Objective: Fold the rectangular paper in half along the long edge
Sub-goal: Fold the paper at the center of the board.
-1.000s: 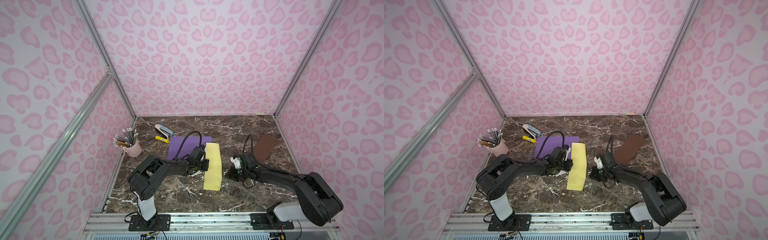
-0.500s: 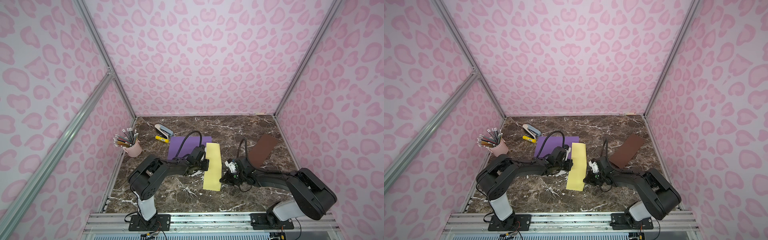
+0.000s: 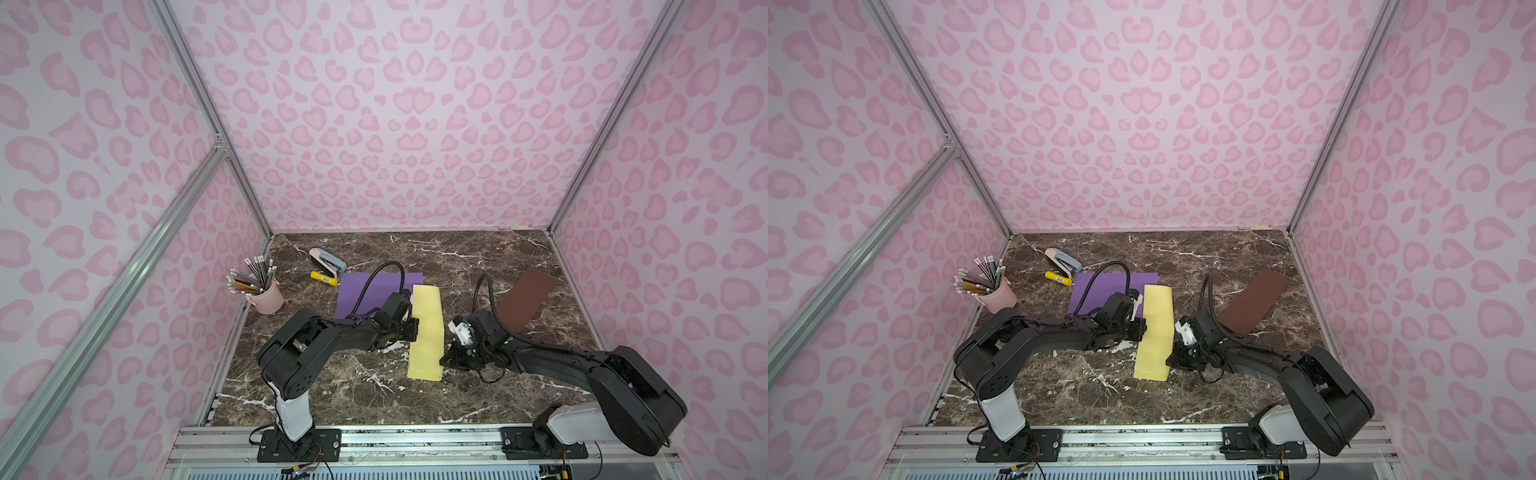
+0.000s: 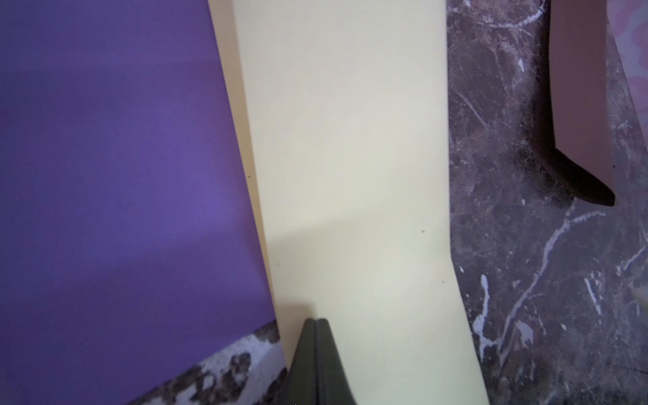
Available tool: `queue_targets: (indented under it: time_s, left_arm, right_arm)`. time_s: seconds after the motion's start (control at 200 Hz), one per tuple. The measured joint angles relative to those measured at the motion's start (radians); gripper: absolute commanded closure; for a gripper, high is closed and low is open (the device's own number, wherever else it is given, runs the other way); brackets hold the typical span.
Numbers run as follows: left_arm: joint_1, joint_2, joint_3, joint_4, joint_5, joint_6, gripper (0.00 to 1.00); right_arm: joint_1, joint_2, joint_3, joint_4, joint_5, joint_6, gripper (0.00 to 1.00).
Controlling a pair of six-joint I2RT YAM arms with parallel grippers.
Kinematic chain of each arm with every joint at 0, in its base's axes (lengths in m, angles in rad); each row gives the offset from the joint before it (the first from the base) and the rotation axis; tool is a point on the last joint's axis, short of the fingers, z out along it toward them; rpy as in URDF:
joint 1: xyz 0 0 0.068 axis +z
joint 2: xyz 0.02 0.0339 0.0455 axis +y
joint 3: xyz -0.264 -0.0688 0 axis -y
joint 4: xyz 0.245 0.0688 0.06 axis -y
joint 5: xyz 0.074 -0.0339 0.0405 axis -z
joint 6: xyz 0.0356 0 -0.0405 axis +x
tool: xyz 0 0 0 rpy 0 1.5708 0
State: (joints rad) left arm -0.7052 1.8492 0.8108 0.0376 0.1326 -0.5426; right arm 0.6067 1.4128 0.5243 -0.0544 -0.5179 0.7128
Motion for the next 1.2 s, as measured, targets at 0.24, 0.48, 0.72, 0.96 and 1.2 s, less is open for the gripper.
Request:
queue_targets:
  time_s: [0.24,0.48,0.72,0.96,1.2]
  left_arm:
    - [0.0,-0.001,0.0,0.0,-0.002,0.0,0.96]
    - [-0.001,-0.005,-0.003,-0.004,0.001,0.003,0.96]
    - [-0.001,-0.004,-0.005,-0.001,0.001,0.003,0.96]
    - [-0.001,-0.004,-0.006,0.002,0.002,0.003,0.96]
    - [-0.001,0.0,-0.002,0.002,0.0,0.003,0.96]
  right_arm:
    - [0.012,0.028,-0.072,0.097,-0.024,0.032,1.0]
    - [-0.103,-0.096,-0.165,0.063,-0.044,0.018,1.0]
    - [-0.087,-0.11,-0.065,-0.096,-0.006,-0.014,1.0]
    - [-0.026,-0.12,-0.028,-0.085,-0.005,0.006,1.0]
    - [-0.036,-0.068,-0.09,-0.049,-0.015,0.013,1.0]
